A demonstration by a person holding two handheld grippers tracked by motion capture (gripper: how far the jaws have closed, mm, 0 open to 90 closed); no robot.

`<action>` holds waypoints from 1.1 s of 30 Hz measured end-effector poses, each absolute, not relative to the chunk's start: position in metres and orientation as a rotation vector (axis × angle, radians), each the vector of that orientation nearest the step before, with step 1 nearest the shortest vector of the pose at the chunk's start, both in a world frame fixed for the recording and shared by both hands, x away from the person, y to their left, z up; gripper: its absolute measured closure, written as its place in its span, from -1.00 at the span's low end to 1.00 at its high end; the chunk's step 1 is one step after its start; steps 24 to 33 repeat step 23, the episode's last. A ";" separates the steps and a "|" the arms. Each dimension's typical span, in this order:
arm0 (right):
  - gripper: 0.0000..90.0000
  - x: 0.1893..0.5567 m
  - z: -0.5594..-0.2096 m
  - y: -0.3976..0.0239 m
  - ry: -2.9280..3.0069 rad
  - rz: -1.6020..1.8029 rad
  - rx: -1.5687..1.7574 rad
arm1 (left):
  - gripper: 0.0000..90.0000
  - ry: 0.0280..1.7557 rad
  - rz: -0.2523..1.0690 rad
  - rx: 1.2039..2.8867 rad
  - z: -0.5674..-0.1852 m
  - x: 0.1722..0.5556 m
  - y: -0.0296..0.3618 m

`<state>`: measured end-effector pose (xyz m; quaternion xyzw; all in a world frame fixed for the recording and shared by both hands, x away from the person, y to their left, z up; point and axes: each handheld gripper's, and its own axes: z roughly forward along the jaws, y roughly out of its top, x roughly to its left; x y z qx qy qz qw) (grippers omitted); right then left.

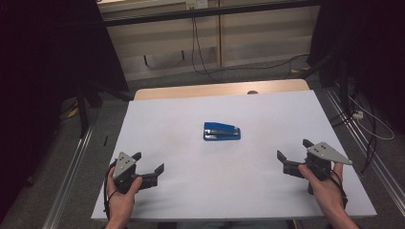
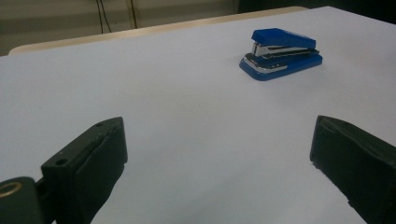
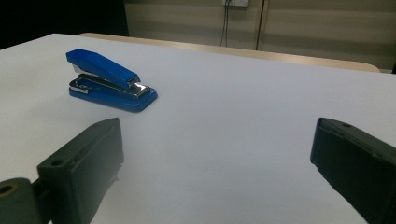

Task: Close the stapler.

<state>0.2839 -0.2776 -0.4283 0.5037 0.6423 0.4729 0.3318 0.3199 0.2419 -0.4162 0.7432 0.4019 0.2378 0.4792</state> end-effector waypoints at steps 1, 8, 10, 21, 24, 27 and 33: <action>-0.95 0.282 -0.429 -0.278 1.667 1.243 1.319 | -0.91 0.979 0.585 1.813 -0.416 0.318 0.241; -0.96 0.270 -0.438 -0.283 1.635 1.211 1.303 | -0.91 0.979 0.571 1.811 -0.421 0.318 0.240; -0.96 0.271 -0.439 -0.282 1.634 1.228 1.314 | -0.91 0.988 0.570 1.791 -0.420 0.319 0.240; -0.97 0.274 -0.440 -0.283 1.614 1.236 1.318 | -0.91 0.967 0.560 1.800 -0.421 0.319 0.240; -0.97 0.274 -0.440 -0.283 1.615 1.237 1.318 | -0.91 0.960 0.571 1.813 -0.421 0.318 0.239; -0.97 0.274 -0.440 -0.283 1.615 1.237 1.318 | -0.91 0.960 0.571 1.813 -0.421 0.318 0.239; -0.97 0.274 -0.440 -0.283 1.615 1.237 1.318 | -0.91 0.960 0.571 1.813 -0.421 0.318 0.239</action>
